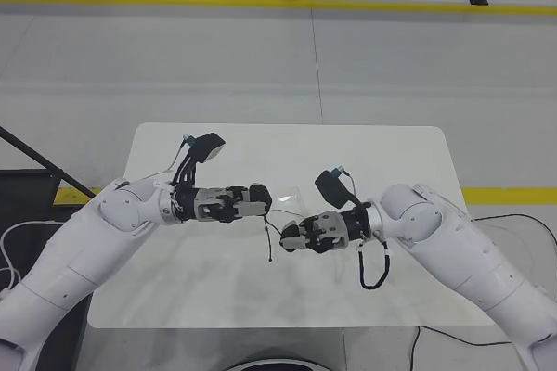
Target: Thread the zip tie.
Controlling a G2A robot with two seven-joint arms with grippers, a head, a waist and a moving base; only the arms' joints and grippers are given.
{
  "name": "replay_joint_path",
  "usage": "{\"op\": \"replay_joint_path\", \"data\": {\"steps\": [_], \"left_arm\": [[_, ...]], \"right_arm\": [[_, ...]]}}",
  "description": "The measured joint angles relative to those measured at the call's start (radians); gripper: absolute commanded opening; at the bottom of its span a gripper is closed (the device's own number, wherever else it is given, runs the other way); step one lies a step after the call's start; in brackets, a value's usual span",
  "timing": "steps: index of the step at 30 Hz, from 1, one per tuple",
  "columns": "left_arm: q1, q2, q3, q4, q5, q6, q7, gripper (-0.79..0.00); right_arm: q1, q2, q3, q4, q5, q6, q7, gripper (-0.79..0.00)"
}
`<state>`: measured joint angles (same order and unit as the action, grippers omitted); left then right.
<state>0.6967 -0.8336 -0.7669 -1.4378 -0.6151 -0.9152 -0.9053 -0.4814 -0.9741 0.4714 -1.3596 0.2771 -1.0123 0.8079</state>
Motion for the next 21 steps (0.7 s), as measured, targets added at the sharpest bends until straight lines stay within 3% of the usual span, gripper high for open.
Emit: {"op": "replay_joint_path", "data": {"steps": [21], "left_arm": [[-0.091, 0.042, 0.152, 0.013, -0.054, -0.062, 0.062, -0.517]], "right_arm": [[0.001, 0.002, 0.005, 0.010, 0.018, 0.000, 0.000, -0.785]]}}
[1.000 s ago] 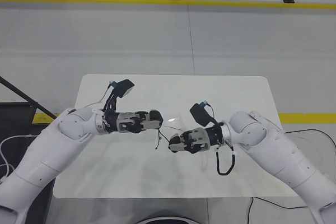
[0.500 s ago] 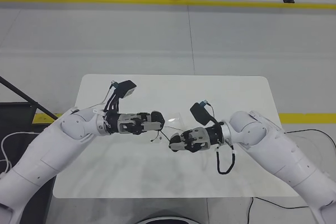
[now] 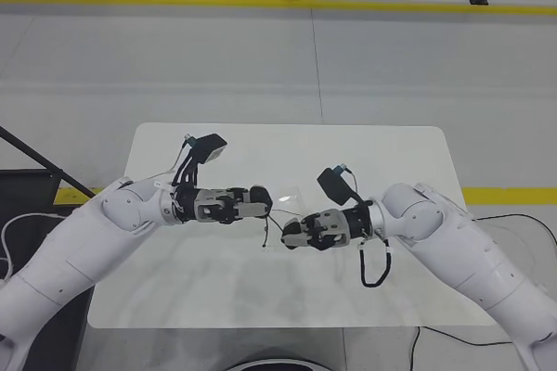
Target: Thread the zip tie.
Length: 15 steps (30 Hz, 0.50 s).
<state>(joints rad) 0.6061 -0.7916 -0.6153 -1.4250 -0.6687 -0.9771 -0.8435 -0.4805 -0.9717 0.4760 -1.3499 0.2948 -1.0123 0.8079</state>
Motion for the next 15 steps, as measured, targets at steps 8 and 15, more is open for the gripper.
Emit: {"op": "replay_joint_path", "data": {"steps": [8, 15], "left_arm": [[-0.029, 0.011, 0.050, 0.014, -0.012, -0.033, 0.033, -0.554], [-0.051, 0.019, 0.078, 0.015, -0.029, -0.035, 0.036, -0.606]], "right_arm": [[-0.007, 0.001, 0.007, -0.002, -0.003, 0.000, 0.000, -0.785], [-0.007, 0.001, 0.007, -0.004, -0.005, 0.000, 0.000, -0.785]]}}
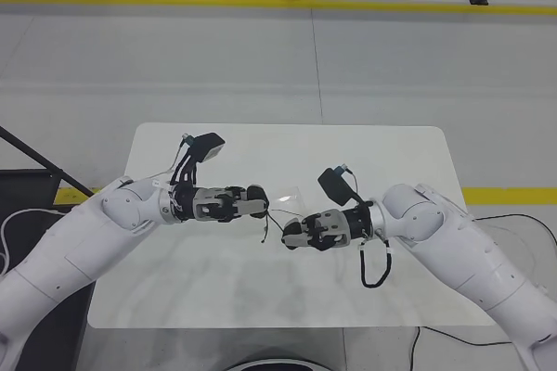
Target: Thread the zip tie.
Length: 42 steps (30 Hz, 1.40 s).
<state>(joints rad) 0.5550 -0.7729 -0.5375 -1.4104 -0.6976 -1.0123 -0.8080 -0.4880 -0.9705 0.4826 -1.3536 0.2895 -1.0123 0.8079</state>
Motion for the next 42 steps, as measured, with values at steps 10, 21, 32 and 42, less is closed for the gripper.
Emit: {"op": "replay_joint_path", "data": {"steps": [10, 21, 32, 42], "left_arm": [[-0.020, 0.005, 0.026, 0.001, -0.006, 0.000, 0.000, -0.625], [-0.033, 0.007, 0.041, 0.004, -0.011, 0.000, 0.000, -0.785], [-0.036, 0.008, 0.040, 0.014, -0.019, 0.000, 0.000, -0.785], [-0.024, 0.007, 0.006, 0.043, 0.002, 0.000, 0.000, -0.785]], "right_arm": [[0.001, 0.001, -0.001, -0.003, -0.001, 0.000, 0.000, -0.785], [0.000, 0.002, 0.000, -0.004, -0.003, 0.000, 0.000, -0.785], [-0.012, 0.010, 0.023, -0.024, -0.002, 0.000, 0.000, -0.785], [-0.080, 0.048, 0.109, -0.111, -0.018, 0.000, 0.000, -0.785]]}}
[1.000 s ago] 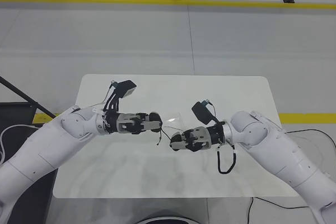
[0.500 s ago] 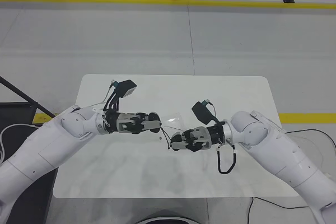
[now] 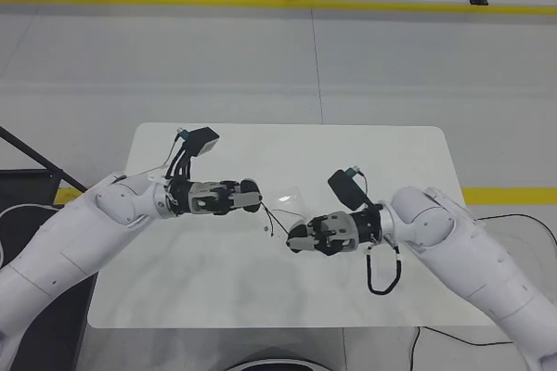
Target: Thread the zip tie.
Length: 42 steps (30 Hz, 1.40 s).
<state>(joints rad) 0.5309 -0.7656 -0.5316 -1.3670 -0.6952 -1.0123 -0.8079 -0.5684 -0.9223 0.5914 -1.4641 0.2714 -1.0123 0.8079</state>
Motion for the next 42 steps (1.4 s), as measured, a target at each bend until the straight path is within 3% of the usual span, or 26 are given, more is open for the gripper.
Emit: {"op": "replay_joint_path", "data": {"steps": [18, 42], "left_arm": [[0.069, 0.003, -0.095, 0.023, 0.049, 0.000, 0.000, -0.785], [0.155, 0.003, -0.214, 0.022, 0.107, 0.000, 0.000, -0.785]], "right_arm": [[-0.110, 0.051, 0.137, -0.090, -0.005, 0.000, 0.000, -0.785], [-0.200, 0.077, 0.241, -0.162, -0.013, 0.000, 0.000, -0.785]]}}
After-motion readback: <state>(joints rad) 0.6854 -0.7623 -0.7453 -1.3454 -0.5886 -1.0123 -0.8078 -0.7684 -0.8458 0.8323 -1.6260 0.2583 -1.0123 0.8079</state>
